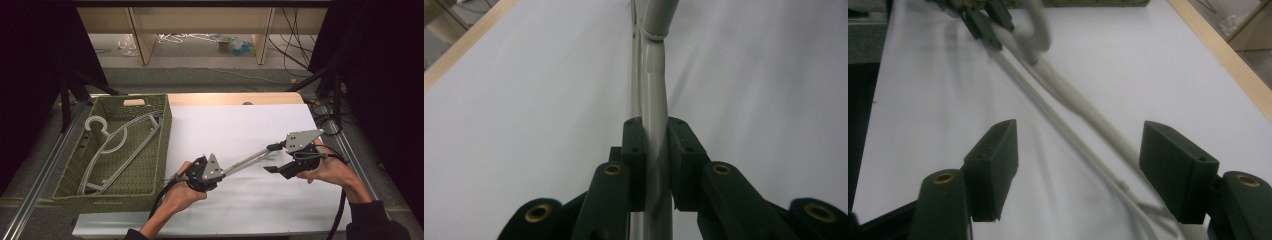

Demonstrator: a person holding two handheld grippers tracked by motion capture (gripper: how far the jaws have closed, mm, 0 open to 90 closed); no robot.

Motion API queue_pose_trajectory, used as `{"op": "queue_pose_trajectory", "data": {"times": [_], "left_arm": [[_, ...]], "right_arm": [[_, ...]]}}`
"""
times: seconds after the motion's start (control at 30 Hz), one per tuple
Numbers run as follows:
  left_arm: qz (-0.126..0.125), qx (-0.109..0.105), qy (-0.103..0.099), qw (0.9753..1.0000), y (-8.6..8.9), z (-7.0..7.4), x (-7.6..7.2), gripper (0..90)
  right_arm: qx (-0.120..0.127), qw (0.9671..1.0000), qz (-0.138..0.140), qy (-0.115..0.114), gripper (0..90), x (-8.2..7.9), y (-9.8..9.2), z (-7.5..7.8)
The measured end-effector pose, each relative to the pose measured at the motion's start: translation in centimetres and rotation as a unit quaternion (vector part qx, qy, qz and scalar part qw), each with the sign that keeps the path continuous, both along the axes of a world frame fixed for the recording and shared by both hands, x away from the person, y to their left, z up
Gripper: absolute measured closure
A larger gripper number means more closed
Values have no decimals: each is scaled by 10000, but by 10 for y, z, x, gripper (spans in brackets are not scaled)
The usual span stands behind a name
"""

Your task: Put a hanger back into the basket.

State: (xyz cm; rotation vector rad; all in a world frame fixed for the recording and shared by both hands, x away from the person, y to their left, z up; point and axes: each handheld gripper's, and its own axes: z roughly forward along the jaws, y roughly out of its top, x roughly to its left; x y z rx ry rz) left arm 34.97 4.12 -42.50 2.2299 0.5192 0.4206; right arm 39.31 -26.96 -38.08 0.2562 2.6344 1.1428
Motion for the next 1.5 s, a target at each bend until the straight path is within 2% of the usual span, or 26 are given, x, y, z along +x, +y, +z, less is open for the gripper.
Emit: {"op": "queue_pose_trajectory", "data": {"times": [0.1, 0.17, 0.2, 0.23, 0.3, 0.33, 0.4, 0.43, 0.53, 0.6, 0.67, 0.73, 0.77, 0.9, 0.93, 0.97, 1.03, 1.1, 1.13, 1.17, 1.2, 1.3, 1.37, 1.4, 1.47, 1.5], "left_arm": [[229, -403, 323, 9984, 8, 5, 2, 793], [377, -848, 590, 9939, 15, 10, 3, 793], [427, -1050, 672, 9913, 17, 11, 4, 793], [486, -1372, 861, 9856, 22, 14, 4, 793], [524, -1618, 1010, 9802, 26, 17, 5, 793], [568, -1827, 1157, 9747, 29, 19, 5, 793], [575, -1967, 1186, 9716, 33, 22, 6, 793], [632, -2068, 1276, 9680, 36, 25, 5, 793], [709, -2247, 1322, 9628, 43, 31, 5, 793], [762, -2416, 1343, 9580, 47, 35, 5, 793], [791, -2469, 1356, 9562, 51, 37, 4, 793], [770, -2588, 1340, 9535, 56, 41, 3, 794], [811, -2660, 1391, 9504, 59, 43, 2, 793], [834, -2852, 1306, 9459, 69, 53, 0, 793], [847, -2921, 1306, 9436, 72, 55, -1, 793], [869, -2995, 1299, 9412, 74, 58, -2, 793], [908, -3101, 1279, 9377, 80, 64, -3, 793], [953, -3171, 1233, 9355, 86, 70, -4, 793], [943, -3185, 1199, 9356, 88, 73, -4, 793], [978, -3258, 1217, 9324, 92, 76, -4, 793], [975, -3298, 1195, 9314, 96, 79, -4, 793], [1084, -3310, 1119, 9307, 107, 86, -4, 793], [1176, -3392, 1146, 9263, 115, 89, -4, 793], [1209, -3468, 1151, 9230, 118, 91, -4, 793], [1217, -3494, 1091, 9226, 122, 95, -4, 793], [1218, -3478, 1056, 9236, 124, 98, -4, 793]], "right_arm": [[21, 9999, -104, -34, 320, -8, 1, -1], [155, 9998, -146, 2, 310, -14, 1, -3], [237, 9996, -152, 3, 304, -17, 1, -5], [313, 9994, -158, 59, 304, -20, 1, -7], [384, 9991, -172, 101, 293, -27, 0, -13], [407, 9989, -203, 123, 291, -28, -1, -14], [605, 9974, -348, 161, 285, -32, -4, -19], [676, 9968, -362, 227, 281, -34, -5, -21], [808, 9952, -510, 226, 268, -39, -7, -28], [861, 9939, -658, 204, 255, -42, -8, -31], [1072, 9906, -808, 251, 255, -44, -9, -37], [1071, 9894, -955, 238, 238, -47, -11, -40], [1131, 9880, -1010, 281, 226, -49, -11, -42], [1359, 9835, -1134, 377, 197, -56, -13, -44], [1459, 9827, -1082, 354, 200, -57, -13, -44], [1434, 9821, -1174, 333, 197, -59, -14, -43], [1475, 9816, -1165, 343, 195, -61, -14, -44], [1501, 9813, -1151, 346, 187, -63, -14, -45], [1465, 9816, -1166, 370, 180, -64, -14, -46], [1451, 9820, -1136, 413, 175, -64, -14, -46], [1415, 9825, -1129, 445, 174, -65, -13, -48], [1425, 9831, -1063, 430, 176, -67, -12, -47], [1444, 9830, -1038, 452, 176, -68, -12, -47], [1365, 9837, -1076, 459, 176, -69, -12, -46], [1439, 9832, -1037, 436, 177, -67, -11, -48], [1433, 9831, -1044, 450, 179, -67, -11, -48]]}}
